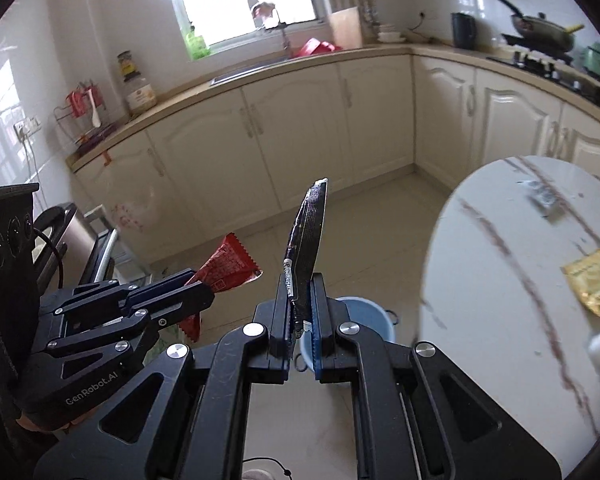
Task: Collect trash
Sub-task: 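Carry both packets over the blue bucket and open both grippers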
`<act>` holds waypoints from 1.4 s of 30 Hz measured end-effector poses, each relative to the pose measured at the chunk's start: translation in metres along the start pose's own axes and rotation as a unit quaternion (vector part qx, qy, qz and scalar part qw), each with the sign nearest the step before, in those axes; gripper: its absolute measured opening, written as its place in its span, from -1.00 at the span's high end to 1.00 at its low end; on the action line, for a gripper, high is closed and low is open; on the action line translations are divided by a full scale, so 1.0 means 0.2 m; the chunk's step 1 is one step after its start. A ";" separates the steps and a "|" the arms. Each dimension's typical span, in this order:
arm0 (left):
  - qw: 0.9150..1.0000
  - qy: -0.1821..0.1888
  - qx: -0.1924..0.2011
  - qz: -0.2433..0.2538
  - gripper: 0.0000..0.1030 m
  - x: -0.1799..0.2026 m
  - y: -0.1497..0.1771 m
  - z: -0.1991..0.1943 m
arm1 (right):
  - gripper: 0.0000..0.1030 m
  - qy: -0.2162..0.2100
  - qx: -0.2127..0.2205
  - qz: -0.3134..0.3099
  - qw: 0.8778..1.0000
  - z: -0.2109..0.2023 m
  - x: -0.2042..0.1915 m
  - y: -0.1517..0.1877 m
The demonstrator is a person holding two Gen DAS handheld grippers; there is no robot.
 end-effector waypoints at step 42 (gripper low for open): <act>0.985 -0.111 -0.115 -0.071 0.04 -0.46 -0.38 1.05 | -0.20 0.078 -0.126 0.013 0.989 0.98 0.38 0.16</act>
Point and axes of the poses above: each gripper's, at about its wrist camera, not at the fingertips, and z roughly the way its jaws point, x to its right, y to its underside, the point moved 3 cm from there along z, roughly the way its jaws point, and after that the axes turned 11 degrees about -z, right-handed, at the moved point
